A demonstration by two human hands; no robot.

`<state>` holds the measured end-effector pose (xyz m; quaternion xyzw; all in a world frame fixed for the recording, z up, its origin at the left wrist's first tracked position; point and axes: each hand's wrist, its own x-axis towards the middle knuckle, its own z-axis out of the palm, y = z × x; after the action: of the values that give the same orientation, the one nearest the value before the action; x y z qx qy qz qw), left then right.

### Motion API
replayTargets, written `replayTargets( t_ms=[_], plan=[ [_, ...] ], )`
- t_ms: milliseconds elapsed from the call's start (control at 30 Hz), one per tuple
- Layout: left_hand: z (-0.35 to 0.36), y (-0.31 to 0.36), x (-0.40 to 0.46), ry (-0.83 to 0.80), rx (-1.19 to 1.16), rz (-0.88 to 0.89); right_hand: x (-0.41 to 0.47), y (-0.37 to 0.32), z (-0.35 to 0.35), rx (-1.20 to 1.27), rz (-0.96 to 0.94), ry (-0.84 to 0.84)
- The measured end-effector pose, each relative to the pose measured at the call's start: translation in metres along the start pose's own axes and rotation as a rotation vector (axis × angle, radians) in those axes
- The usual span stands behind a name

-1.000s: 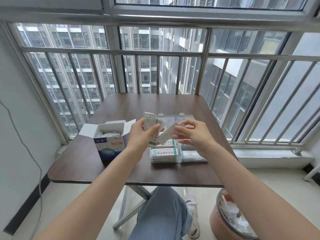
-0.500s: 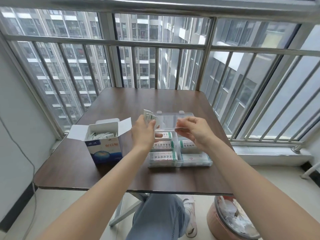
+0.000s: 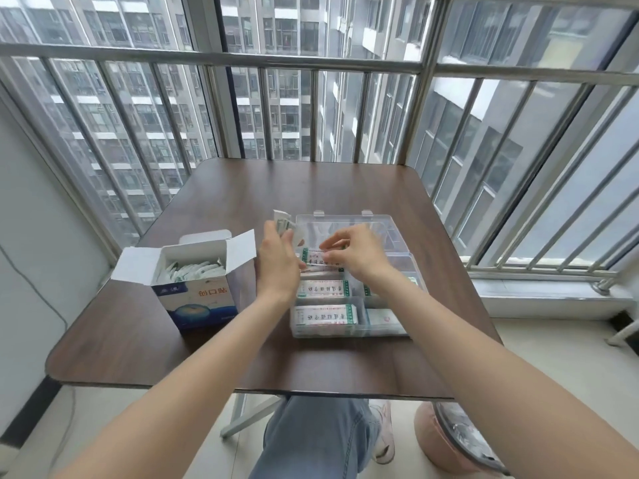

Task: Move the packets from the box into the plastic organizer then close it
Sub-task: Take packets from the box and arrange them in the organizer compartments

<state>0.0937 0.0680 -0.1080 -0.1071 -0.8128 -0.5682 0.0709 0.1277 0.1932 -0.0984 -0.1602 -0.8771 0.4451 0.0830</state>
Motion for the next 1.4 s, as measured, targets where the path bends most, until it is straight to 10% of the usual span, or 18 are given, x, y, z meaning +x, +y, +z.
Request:
replayTargets(
  t_ms=[467, 733, 967, 1400],
  plan=[
    [-0.006, -0.001, -0.001, -0.135, -0.257, -0.041, 0.001, -0.003, 0.012, -0.404, -0.114, -0.019],
    [-0.013, 0.007, -0.019, -0.227, -0.401, -0.05, -0.03, -0.015, -0.027, 0.291, 0.057, -0.001],
    [-0.016, 0.012, -0.032, -0.352, -0.429, -0.041, -0.044, -0.014, -0.035, 0.346, 0.048, 0.026],
    [-0.012, 0.0, -0.013, -0.003, 0.106, 0.183, -0.013, 0.006, -0.008, 0.058, 0.169, 0.168]
  ],
)
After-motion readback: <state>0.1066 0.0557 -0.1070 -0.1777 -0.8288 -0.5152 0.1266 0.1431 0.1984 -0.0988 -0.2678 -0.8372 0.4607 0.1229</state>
